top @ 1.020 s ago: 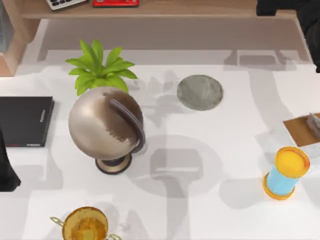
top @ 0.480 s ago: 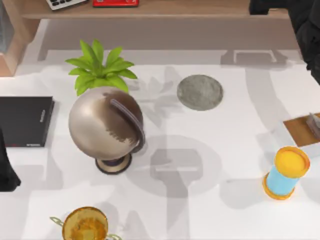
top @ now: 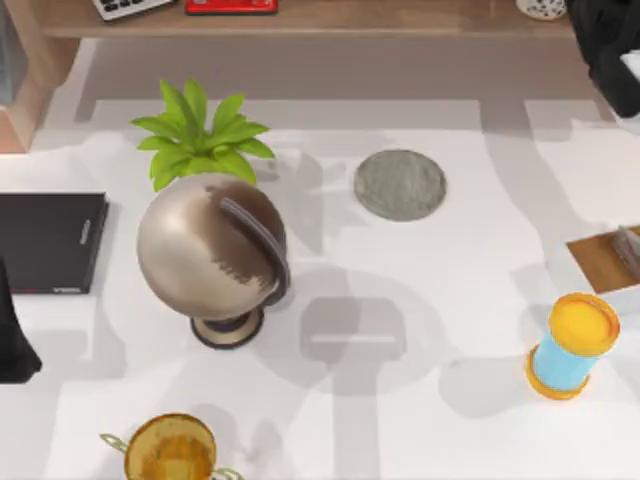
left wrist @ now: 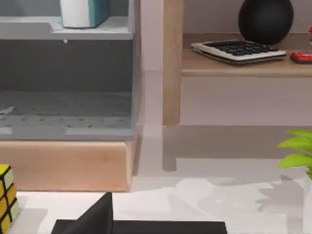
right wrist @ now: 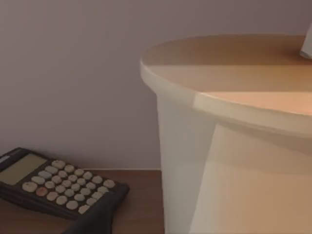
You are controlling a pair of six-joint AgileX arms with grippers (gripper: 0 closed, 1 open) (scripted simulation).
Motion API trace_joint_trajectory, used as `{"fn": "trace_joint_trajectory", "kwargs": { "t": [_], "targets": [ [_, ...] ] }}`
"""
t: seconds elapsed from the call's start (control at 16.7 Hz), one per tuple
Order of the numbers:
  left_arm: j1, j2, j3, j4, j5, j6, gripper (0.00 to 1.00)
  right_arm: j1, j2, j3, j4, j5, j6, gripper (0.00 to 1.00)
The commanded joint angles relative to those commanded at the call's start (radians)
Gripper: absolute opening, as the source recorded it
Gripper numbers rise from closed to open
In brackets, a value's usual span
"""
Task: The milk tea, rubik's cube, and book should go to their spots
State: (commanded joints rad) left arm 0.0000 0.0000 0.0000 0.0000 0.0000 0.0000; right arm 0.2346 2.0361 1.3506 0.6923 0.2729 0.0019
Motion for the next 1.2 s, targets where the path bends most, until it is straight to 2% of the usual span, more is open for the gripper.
{"fn": "trace_joint_trajectory", "kwargs": {
  "t": [0.36, 1.14, 1.2],
  "targets": [
    [0.0, 0.0, 0.0, 0.0, 0.0, 0.0, 1.0, -0.009, 0.038, 0.056, -0.019, -0.009, 0.0, 1.0],
    [0.0, 0.0, 0.0, 0.0, 0.0, 0.0, 1.0, -0.009, 0.038, 0.056, -0.019, -0.009, 0.0, 0.02],
    [0.0, 0.0, 0.0, 0.0, 0.0, 0.0, 1.0, -0.009, 0.038, 0.056, -0.019, -0.009, 0.0, 0.0]
  ]
}}
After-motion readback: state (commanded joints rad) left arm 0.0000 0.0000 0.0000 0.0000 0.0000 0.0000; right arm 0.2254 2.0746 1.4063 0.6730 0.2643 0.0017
